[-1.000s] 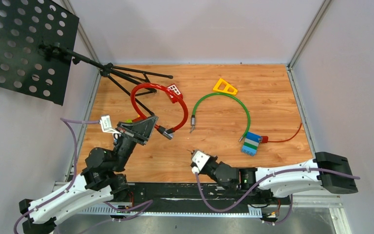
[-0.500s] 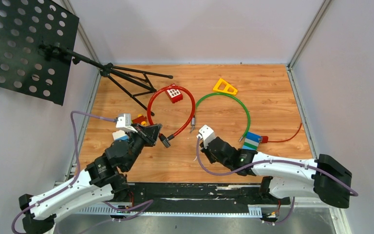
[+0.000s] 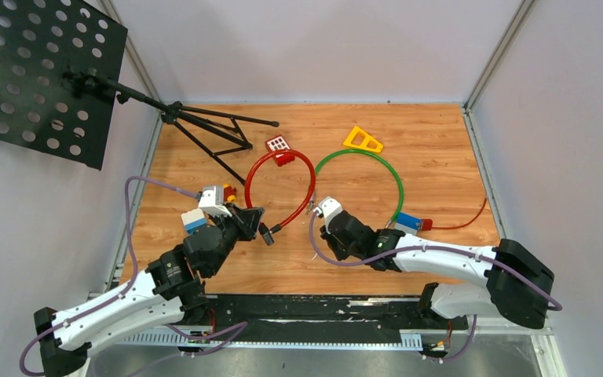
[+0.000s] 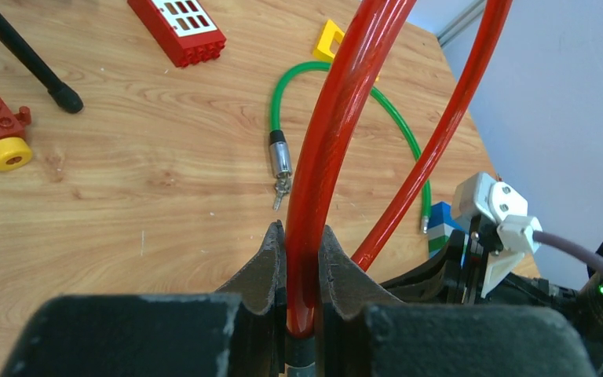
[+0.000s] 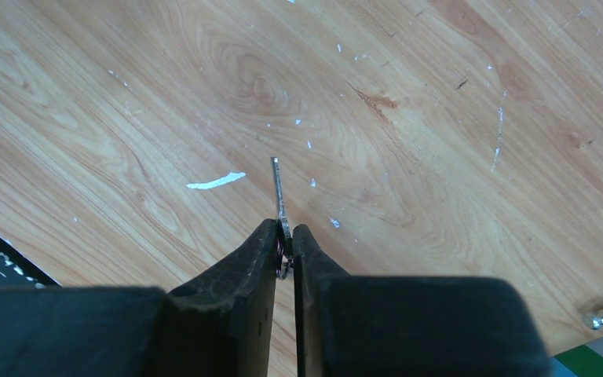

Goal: Lock with the key
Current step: Place the key at the center of the board.

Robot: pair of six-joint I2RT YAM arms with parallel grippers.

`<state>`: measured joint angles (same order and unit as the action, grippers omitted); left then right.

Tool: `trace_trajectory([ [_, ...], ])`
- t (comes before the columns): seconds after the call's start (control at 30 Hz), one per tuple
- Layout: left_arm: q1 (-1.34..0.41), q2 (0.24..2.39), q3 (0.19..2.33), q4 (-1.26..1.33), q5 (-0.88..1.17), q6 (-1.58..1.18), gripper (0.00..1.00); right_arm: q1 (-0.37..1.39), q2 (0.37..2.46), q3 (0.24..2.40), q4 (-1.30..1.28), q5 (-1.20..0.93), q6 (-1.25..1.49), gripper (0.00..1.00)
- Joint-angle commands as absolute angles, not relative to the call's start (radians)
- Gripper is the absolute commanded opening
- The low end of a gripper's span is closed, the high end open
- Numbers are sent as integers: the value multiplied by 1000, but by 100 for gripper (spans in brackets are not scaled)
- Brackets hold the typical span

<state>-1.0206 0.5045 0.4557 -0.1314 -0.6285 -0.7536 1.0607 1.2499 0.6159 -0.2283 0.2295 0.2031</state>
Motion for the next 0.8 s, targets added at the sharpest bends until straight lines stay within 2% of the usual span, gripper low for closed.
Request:
trace_trajectory([
  [0.0,-1020,478,459,-44,-621,-751,0,1036,1275,681,-263,174,235,17],
  [0.23,-1020,470,459,-22,-603,-732,0,1032,1261,703,-297,176,232,30],
  [0.43,-1019,444,436,57,-576,-711,0,1032,1161,720,-274,171,251,37],
  [0.57,-1020,394,373,193,-535,-696,0,1032,1004,672,-90,159,377,43],
  [0.77,-1020,382,370,220,-508,-690,0,1032,837,517,276,209,608,51],
])
